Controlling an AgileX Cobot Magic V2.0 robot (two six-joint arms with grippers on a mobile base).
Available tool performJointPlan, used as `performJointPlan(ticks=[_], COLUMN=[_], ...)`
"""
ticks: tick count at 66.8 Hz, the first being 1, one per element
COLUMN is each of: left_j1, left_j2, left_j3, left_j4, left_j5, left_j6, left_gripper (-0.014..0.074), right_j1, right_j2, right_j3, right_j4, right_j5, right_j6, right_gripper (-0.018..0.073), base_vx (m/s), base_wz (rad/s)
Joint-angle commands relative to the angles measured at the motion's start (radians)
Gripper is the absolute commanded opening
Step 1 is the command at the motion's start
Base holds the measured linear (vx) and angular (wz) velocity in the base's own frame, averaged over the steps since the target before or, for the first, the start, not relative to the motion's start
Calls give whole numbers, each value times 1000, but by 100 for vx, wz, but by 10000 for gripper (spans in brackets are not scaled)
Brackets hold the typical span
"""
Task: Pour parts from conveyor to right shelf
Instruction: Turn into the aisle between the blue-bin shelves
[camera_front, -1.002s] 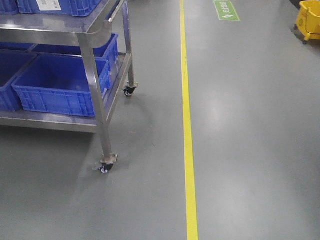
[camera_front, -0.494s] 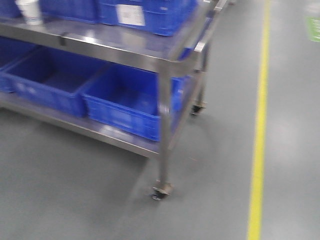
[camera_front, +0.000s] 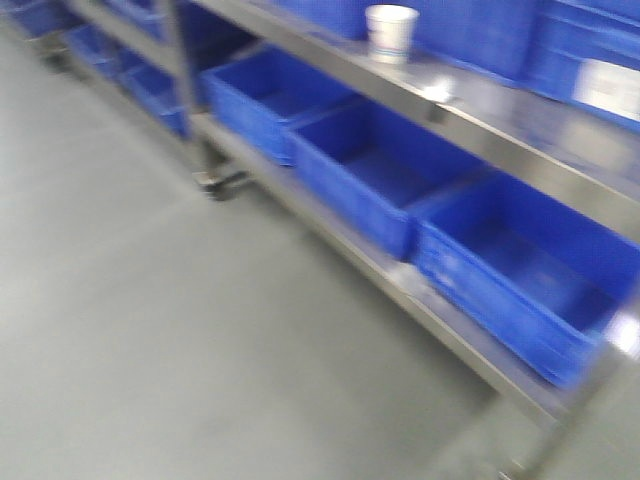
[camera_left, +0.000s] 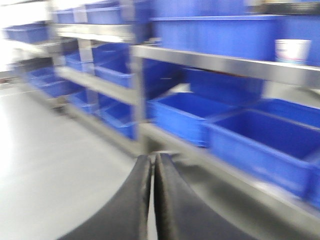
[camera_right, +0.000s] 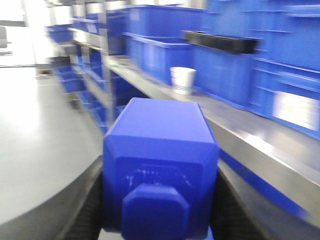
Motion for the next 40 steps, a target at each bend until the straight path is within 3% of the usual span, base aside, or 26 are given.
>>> performJointPlan(ticks=[1, 40], left_j1=[-5, -5], left_j2=[-6, -6], left_j3=[-20, -20], left_j4=[-6, -6], left_j5=[-71, -71], left_j6=[-7, -7], left_gripper=[-6, -6], right_j1=[2, 2], right_j2=[9, 9], right_j3=[-25, -25], right_j4=[-14, -14], right_j5=[-84, -84], right_j6=[-9, -9], right_gripper=[-8, -8], base_vx=[24, 18], base_wz=[93, 82])
